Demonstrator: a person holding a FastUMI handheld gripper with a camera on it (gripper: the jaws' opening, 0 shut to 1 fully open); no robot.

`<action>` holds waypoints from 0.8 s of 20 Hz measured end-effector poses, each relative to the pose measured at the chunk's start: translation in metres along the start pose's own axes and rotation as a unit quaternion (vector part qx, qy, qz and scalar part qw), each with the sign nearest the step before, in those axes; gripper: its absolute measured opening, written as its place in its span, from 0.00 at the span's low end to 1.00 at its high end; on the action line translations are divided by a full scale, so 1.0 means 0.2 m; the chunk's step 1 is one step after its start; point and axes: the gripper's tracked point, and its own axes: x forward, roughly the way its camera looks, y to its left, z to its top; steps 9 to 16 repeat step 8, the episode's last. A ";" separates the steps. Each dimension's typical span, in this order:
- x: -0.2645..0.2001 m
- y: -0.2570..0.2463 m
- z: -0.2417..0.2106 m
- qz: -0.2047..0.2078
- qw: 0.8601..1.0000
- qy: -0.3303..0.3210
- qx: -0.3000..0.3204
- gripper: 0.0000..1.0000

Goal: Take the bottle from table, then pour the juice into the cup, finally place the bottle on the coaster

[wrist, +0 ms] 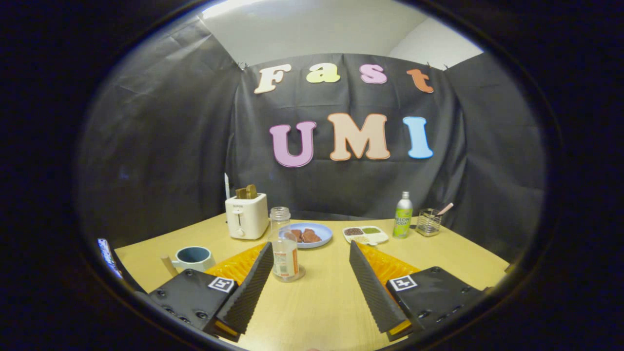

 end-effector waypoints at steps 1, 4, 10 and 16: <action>-0.02 -0.02 0.01 -0.008 1.000 0.004 -0.001 0.98; -0.08 -0.05 0.06 -0.023 1.000 0.000 0.007 0.98; -0.09 -0.06 0.11 -0.028 0.999 -0.013 0.016 0.98; -0.09 -0.06 0.11 -0.028 0.999 -0.013 0.016 0.98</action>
